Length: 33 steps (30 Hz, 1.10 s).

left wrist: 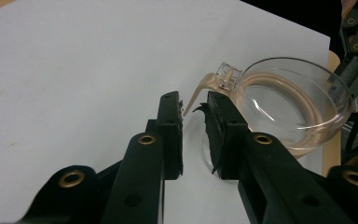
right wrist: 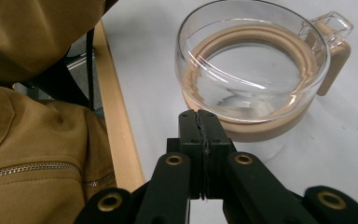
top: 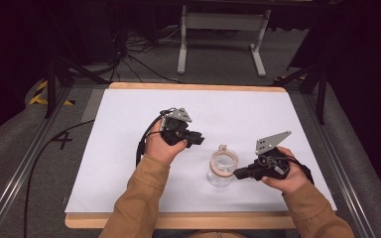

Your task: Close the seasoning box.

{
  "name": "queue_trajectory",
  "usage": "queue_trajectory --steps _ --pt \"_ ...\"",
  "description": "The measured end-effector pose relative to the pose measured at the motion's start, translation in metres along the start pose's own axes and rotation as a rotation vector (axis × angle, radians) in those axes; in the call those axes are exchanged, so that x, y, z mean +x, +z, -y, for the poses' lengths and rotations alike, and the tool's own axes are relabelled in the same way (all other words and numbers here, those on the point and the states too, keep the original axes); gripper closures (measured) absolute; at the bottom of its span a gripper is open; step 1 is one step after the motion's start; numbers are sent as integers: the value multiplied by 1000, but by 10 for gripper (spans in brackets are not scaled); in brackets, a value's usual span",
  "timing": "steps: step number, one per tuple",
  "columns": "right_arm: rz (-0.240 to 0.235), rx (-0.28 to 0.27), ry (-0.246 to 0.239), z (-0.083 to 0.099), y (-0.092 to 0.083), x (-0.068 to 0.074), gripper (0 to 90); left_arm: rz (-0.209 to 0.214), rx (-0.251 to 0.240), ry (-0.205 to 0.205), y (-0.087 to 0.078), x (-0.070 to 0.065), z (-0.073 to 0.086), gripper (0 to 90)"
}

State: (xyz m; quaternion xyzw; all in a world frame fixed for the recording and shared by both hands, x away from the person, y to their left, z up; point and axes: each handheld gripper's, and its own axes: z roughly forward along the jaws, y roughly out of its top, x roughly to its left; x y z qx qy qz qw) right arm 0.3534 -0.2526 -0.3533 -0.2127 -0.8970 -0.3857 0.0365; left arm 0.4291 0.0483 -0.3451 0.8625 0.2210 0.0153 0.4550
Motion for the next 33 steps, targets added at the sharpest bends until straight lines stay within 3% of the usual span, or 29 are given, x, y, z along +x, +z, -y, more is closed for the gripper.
queue_trajectory --steps 12,18,27,31,33 --pt "1 -5 -1 0 -3 1 898 -1 4 -6 -1 1 0 740" --pt "6 -45 -19 -4 -11 2 868 -15 -2 -18 -4 1 3 686" --pt "105 -194 -45 -14 -42 -11 718 -67 -6 -47 -25 4 21 656" --pt "144 -212 -40 -15 -49 -19 693 -89 -7 -73 -32 5 28 650" --pt "194 -223 -39 -14 -52 -28 664 -104 -3 -86 -36 7 33 648"
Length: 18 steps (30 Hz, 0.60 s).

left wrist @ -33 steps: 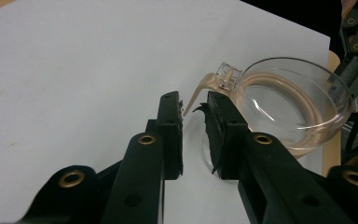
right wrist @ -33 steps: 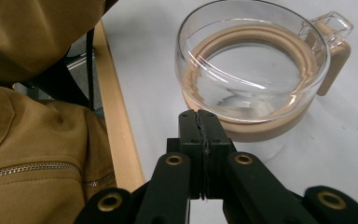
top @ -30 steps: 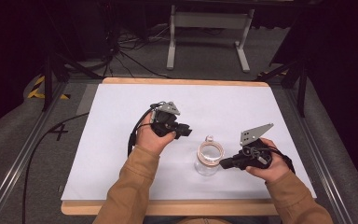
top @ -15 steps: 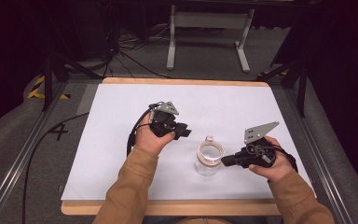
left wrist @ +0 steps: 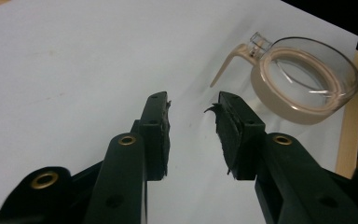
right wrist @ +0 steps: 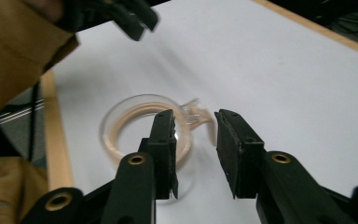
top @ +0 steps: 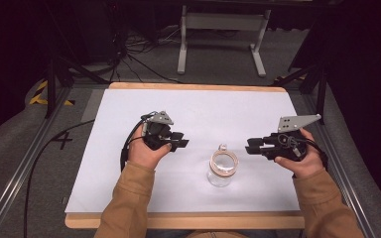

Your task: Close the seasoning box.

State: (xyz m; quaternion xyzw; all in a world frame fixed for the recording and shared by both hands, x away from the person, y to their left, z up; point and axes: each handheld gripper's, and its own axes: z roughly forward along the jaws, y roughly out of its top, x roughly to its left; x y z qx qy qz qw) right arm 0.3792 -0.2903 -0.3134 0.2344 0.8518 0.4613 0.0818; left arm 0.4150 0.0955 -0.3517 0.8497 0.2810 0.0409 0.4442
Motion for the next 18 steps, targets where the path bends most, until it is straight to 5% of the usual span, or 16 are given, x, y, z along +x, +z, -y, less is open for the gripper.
queue_trajectory --steps 7,18 --pt "122 -15 42 13 1 -35 597 -31 3 -38 -2 11 14 638" --pt "210 42 122 44 11 -71 524 -61 21 -68 9 31 28 607"
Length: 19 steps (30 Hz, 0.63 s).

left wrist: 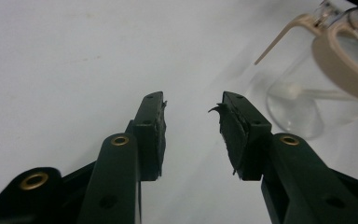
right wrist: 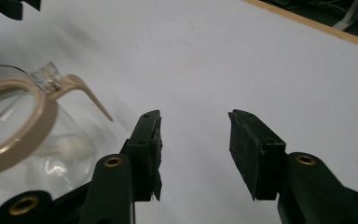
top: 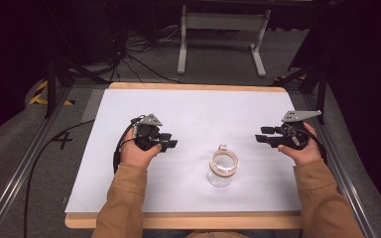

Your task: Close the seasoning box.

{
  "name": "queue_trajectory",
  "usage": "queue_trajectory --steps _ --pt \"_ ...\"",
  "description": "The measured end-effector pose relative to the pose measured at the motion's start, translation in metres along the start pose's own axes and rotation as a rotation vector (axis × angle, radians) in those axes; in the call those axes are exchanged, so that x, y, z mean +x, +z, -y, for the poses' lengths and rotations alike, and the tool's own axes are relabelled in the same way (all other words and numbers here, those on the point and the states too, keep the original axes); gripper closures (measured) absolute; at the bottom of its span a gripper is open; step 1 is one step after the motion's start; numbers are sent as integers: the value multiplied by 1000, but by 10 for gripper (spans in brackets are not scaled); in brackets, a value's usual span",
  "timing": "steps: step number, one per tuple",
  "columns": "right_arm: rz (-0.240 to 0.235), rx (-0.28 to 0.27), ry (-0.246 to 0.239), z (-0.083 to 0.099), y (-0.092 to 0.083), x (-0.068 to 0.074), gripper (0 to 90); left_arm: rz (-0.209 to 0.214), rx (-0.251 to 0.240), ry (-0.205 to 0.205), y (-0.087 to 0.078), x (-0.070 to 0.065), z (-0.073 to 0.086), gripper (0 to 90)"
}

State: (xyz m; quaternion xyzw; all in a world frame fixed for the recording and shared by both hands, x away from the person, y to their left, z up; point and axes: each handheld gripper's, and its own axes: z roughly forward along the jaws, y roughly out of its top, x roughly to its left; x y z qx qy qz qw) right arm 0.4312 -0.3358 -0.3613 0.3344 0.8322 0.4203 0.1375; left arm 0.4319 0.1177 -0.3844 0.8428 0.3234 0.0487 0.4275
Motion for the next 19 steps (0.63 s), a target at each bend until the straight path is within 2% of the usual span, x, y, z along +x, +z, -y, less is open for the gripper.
queue_trajectory --steps 4,8,9,12,14,17,19 --pt "27 39 25 12 12 -10 507 -13 9 -22 6 6 5 603" --pt "41 76 36 21 21 -16 506 -24 15 -24 9 8 6 604" --pt "52 97 45 28 28 -19 506 -25 24 -20 10 9 7 604" --pt "54 109 54 34 35 -21 506 -23 27 -28 12 10 7 604" --pt "53 130 44 38 42 -21 508 -23 43 -21 13 11 8 601" --pt "48 128 40 41 46 -21 506 -25 46 -14 14 12 8 594" --pt "47 128 41 41 46 -21 504 -24 43 -29 14 11 8 590"
